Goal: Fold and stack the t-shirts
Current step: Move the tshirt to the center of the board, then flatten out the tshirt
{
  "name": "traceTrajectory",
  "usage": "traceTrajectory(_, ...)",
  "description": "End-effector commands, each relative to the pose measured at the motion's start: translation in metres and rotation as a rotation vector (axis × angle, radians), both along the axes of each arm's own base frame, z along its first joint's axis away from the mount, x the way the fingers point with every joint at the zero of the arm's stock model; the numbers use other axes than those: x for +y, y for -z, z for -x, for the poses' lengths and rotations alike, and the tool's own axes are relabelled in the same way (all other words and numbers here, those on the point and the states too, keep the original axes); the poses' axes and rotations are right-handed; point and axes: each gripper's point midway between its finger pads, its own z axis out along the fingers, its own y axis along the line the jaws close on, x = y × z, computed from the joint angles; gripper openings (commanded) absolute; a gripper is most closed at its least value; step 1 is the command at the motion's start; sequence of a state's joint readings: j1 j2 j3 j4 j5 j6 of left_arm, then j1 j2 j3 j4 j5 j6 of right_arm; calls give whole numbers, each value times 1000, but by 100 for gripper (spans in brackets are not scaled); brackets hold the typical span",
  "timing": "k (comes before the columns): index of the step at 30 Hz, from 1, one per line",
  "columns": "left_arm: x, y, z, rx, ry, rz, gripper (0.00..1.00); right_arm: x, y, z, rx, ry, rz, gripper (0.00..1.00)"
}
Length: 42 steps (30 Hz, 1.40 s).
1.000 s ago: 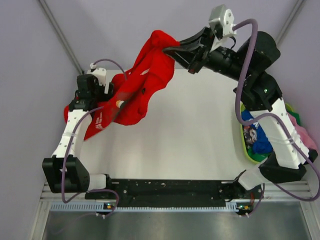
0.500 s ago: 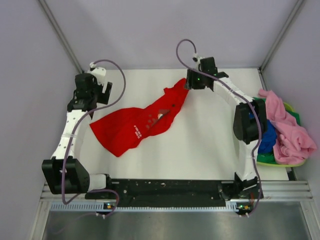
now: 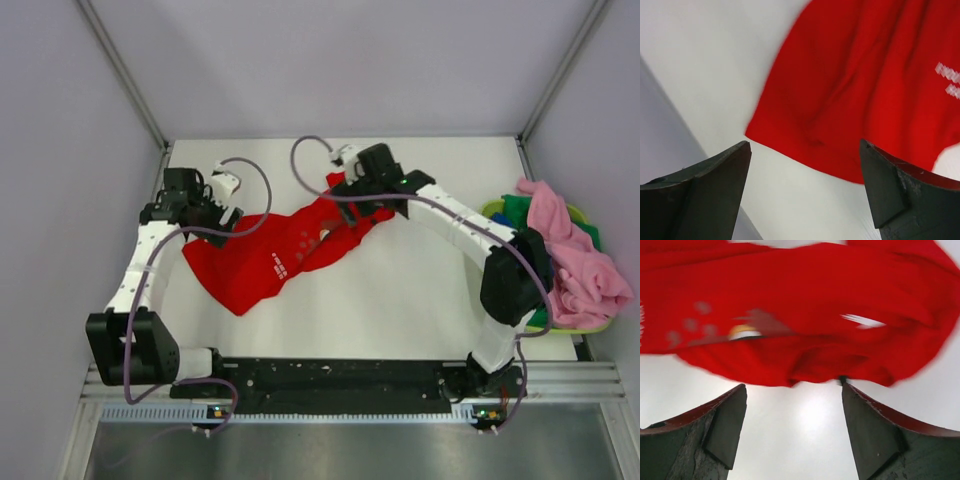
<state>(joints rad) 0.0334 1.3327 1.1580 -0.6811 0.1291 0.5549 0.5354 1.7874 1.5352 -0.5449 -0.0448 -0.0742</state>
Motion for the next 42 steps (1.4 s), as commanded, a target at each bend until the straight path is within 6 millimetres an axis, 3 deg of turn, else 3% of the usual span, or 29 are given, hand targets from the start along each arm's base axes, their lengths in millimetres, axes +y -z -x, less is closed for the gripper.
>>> traceTrajectory(1, -25, 40, 64, 243, 203, 64, 93, 49, 29, 48, 51, -250, 19, 74)
traceTrajectory(5, -42, 88, 104, 382, 356, 33, 96, 52, 68, 54, 129, -226, 21, 73)
traceTrajectory(10, -45, 114, 108, 379, 395, -30, 97, 55, 102, 42, 158, -155, 35, 73)
traceTrajectory(13, -53, 125, 112, 426, 410, -4, 97, 58, 111, 34, 152, -103, 22, 72)
traceTrajectory(16, -54, 141, 117, 466, 419, -12, 95, 64, 122, 27, 162, -49, -24, 57)
traceTrajectory(18, -56, 149, 119, 482, 422, -15, 85, 66, 124, 24, 168, -21, -52, 44)
traceTrajectory(21, -58, 150, 118, 485, 404, -1, 52, 67, 119, 23, 166, -15, -94, 22)
traceTrajectory(23, -58, 149, 117, 482, 404, 2, 34, 64, 109, 21, 154, -11, -109, 0)
traceTrajectory(24, -58, 148, 116, 477, 400, 0, 23, 61, 103, 21, 144, -7, -114, 0)
traceTrajectory(25, -57, 147, 113, 469, 393, -5, 5, 58, 94, 19, 130, 1, -126, 0)
traceTrajectory(26, -56, 147, 111, 463, 378, -9, 0, 54, 86, 18, 118, 7, -136, 0)
traceTrajectory(29, -51, 139, 97, 429, 311, -30, 0, 40, 58, 15, 69, 32, -166, 0)
traceTrajectory(31, -48, 122, 83, 379, 253, -27, 0, 31, 33, 17, 29, 31, -183, 0)
traceTrajectory(38, -50, 3, 50, 60, 194, 9, 0, -7, -63, 46, -149, 8, -184, 0)
traceTrajectory(42, -36, -46, 47, -46, 124, -40, 0, -31, -119, 71, -258, 7, -196, 0)
